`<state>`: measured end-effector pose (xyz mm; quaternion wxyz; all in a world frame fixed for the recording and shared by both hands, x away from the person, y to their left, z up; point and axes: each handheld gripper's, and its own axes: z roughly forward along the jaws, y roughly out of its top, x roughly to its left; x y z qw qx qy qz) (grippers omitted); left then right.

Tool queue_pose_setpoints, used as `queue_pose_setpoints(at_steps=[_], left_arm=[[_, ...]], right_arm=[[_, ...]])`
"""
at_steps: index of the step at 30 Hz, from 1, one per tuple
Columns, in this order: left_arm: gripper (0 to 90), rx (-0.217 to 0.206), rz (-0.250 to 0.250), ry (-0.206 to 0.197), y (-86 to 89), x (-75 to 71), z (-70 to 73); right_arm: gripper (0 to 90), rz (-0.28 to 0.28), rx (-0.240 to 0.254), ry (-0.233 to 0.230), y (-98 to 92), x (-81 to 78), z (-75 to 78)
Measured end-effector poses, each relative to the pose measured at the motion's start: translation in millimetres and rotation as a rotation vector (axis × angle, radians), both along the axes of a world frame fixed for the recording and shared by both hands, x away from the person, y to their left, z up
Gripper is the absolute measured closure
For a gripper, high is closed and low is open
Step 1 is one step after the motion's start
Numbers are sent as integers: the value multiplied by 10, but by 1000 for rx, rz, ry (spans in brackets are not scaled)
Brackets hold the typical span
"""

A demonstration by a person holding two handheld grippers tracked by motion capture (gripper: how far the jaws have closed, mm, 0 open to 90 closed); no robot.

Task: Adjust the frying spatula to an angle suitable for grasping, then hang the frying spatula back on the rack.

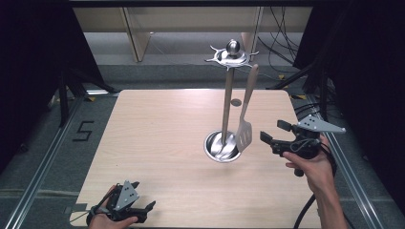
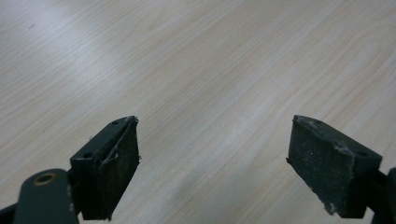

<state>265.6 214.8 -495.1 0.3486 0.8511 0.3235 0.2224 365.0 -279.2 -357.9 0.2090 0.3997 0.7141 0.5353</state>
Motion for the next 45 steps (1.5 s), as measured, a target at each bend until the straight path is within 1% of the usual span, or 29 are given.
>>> queue_pose_setpoints(at_steps=[4, 8, 14, 15, 16, 18, 19, 21, 22, 23, 24, 25, 26, 27, 28, 29, 30, 31, 32, 33, 35, 36, 37, 38, 40, 41, 42, 43, 45], left_arm=[[159, 5, -15, 6, 10, 1, 12], [159, -1, -10, 3, 5, 0, 10], [159, -1, -10, 2, 6, 0, 10], [159, -3, -10, 3, 6, 0, 11], [159, -3, -10, 2, 7, 0, 11], [159, -5, -11, 2, 6, -1, 8], [159, -4, -11, 1, 6, -3, 9], [159, -3, -13, -1, 1, -7, 13], [159, 11, -16, -7, 2, -3, 16], [159, -42, 10, -19, -29, -10, -12], [159, -27, -6, -24, -16, -8, 6], [159, -22, -1, -14, -14, -8, 6], [159, -33, 5, -19, -18, -14, 1], [159, -22, -6, -23, -13, -7, -3], [159, -28, 2, -19, -19, -14, -1], [159, -34, 1, -18, -22, -15, 0], [159, -42, 8, -12, -26, -17, -3], [159, -29, 3, -19, -21, -13, 3], [159, -29, 4, -24, -22, -8, -7], [159, -21, 3, -12, -16, -10, -4], [159, -24, 3, -13, -14, -3, -2], [159, -23, 5, -9, -15, -2, 7], [159, -25, 0, -28, -20, 1, 1], [159, -30, 4, -16, -24, -12, -4], [159, -35, -5, -14, -31, -26, 1], [159, -21, -13, -6, -32, -25, 14], [159, -36, -13, -11, -41, -33, 4], [159, -28, -8, -18, -46, -29, -5], [159, -29, -16, -10, -41, -31, -12]], right_arm=[[196, 5, -4, 0, -29, -6, -67], [197, 0, -7, 36, -43, -38, -141], [197, 12, -32, 40, -64, -33, -259], [197, 10, -10, 71, -42, -50, -269], [197, 17, -30, 58, -49, -40, -292], [197, 7, -21, 54, -32, -40, -322], [197, 20, -37, 52, -41, -40, -334], [196, 20, -34, 79, -23, -60, -364], [197, 23, -47, 71, -22, -58, -381], [197, 19, -31, 81, -4, -74, -401], [197, 31, -50, 82, -14, -73, -413], [197, 22, -37, 107, 4, -90, -432], [197, 28, -48, 98, -1, -84, -448], [197, 26, -40, 108, 11, -92, -468], [197, 36, -71, 94, -1, -83, -492], [197, 31, -61, 120, 17, -103, -509], [198, 45, -78, 106, 10, -95, -523], [199, 36, -67, 134, 31, -116, -541], [199, 46, -83, 129, 27, -111, -560], [199, 46, -61, 145, 44, -121, -581], [199, 59, -101, 115, 20, -102, -611], [199, 51, -75, 132, 46, -118, -632], [199, 67, -97, 138, 36, -113, -644], [199, 57, -78, 157, 52, -131, -660], [200, 72, -95, 141, 41, -120, -691], [200, 68, -87, 170, 48, -146, -696], [201, 55, -101, 177, 52, -157, -713], [200, 58, -86, 174, 61, -166, -736], [201, 63, -106, 188, 38, -195, -758]])
